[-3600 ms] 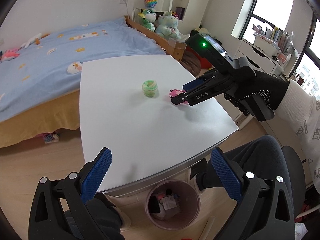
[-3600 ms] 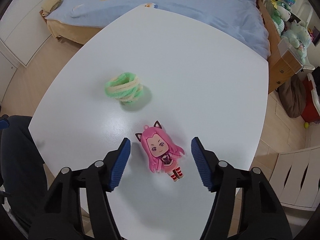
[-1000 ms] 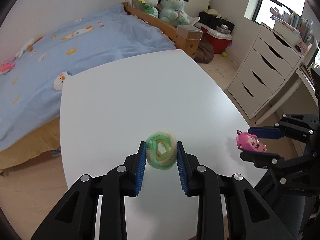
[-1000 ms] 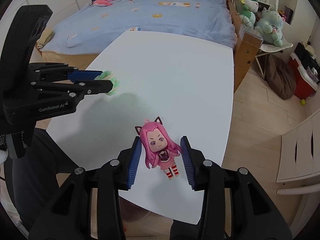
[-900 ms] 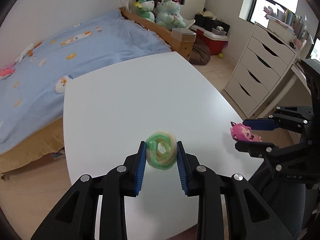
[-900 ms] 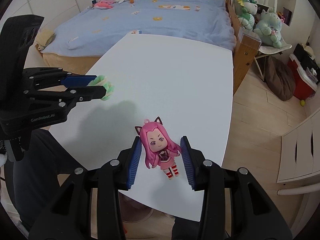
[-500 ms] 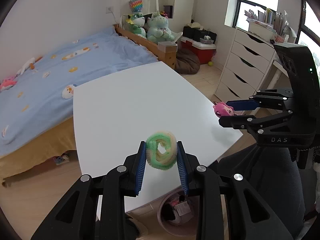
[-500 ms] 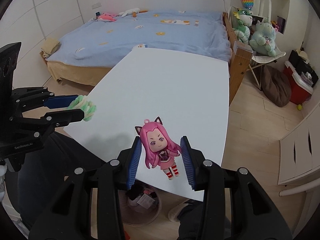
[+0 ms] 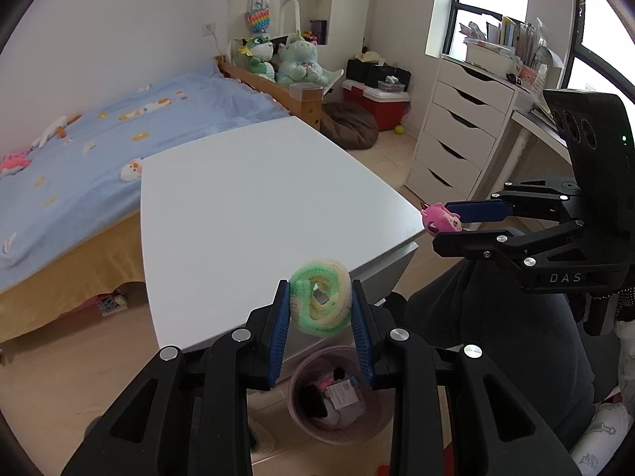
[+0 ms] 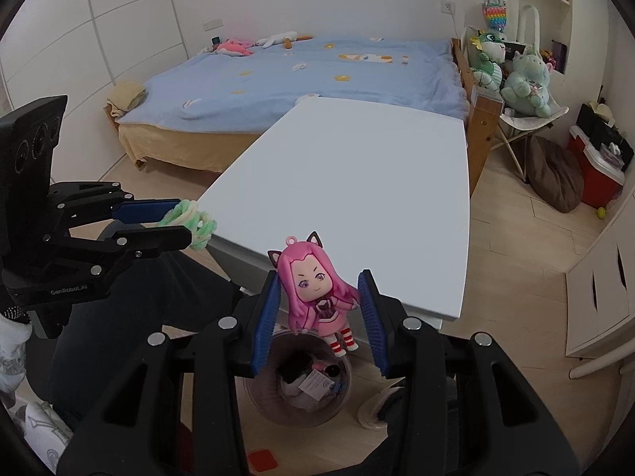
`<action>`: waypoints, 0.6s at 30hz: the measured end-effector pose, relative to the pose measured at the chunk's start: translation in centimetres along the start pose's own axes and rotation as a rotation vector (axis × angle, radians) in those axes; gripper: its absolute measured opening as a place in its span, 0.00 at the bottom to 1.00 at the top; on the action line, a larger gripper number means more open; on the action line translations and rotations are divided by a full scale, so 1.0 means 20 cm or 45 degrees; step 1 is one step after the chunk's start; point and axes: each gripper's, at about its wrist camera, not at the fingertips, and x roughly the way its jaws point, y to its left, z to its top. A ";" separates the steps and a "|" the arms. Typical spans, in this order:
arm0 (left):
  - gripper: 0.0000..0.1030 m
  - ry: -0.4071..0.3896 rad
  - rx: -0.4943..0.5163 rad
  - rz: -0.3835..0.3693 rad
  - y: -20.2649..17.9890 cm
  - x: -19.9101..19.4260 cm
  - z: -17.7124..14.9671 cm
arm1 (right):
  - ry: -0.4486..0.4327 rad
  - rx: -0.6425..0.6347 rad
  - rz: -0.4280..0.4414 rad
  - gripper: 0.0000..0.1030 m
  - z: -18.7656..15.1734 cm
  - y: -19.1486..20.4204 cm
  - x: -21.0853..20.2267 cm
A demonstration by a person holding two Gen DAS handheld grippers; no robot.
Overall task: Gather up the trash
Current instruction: 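Drop the green scrunchie into the pink bin with the left tool while the right tool drops the figure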
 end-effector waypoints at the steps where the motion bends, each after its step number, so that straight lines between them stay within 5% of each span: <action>1: 0.28 0.006 -0.008 -0.007 0.00 0.00 -0.03 | 0.003 0.005 0.013 0.39 -0.02 0.01 0.00; 17: 0.28 0.050 -0.074 -0.027 -0.01 -0.01 -0.22 | 0.080 0.014 0.115 0.41 -0.18 0.11 0.08; 18: 0.28 0.048 -0.076 -0.028 -0.01 -0.01 -0.22 | 0.072 0.014 0.112 0.55 -0.17 0.11 0.07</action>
